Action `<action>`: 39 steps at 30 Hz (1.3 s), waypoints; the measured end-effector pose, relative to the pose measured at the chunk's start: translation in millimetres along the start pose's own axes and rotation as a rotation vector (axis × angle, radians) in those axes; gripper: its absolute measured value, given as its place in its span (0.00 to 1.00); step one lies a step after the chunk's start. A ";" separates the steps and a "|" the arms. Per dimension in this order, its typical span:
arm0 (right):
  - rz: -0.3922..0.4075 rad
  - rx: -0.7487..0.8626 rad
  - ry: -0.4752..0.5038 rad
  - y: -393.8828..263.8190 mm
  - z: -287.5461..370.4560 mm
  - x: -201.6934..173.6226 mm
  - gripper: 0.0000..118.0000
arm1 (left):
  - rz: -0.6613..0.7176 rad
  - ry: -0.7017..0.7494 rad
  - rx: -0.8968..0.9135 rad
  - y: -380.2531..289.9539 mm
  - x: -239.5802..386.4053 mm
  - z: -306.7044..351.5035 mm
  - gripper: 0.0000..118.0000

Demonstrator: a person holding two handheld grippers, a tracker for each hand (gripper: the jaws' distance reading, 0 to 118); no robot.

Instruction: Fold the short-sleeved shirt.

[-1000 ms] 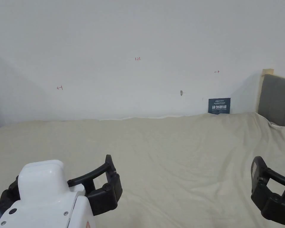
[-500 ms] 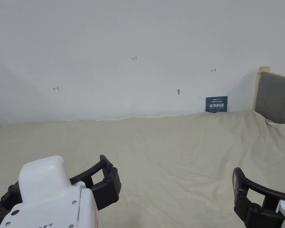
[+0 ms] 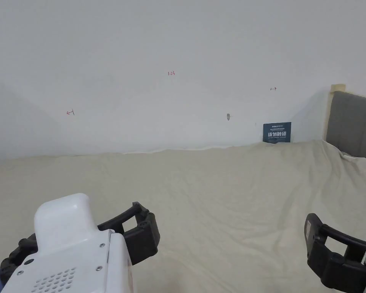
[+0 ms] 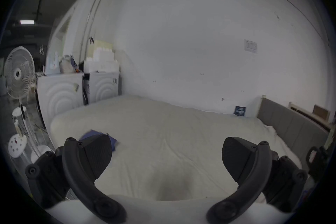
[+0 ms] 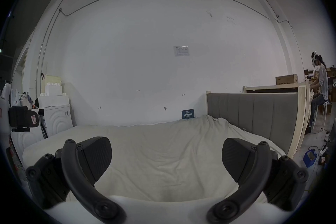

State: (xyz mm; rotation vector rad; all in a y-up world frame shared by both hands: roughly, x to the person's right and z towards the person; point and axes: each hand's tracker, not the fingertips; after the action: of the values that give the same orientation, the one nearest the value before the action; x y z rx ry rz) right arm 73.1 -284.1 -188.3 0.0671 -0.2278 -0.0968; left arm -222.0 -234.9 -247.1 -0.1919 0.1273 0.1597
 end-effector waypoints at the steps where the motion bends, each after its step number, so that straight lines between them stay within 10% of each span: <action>1: 0.011 0.003 -0.002 0.1 1.5 -1.6 1.00 | 0.009 -0.006 0.010 -0.2 -1.1 0.2 1.00; 39: 0.055 0.013 0.038 6.5 0.3 -14.1 1.00 | 0.218 -0.143 -0.246 -4.3 -12.4 -17.8 1.00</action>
State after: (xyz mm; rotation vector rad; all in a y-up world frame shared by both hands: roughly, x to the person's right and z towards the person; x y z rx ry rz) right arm 59.9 -276.2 -190.6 0.0752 -0.1923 -0.0392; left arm -235.4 -244.4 -261.8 -0.4115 -0.0153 0.4065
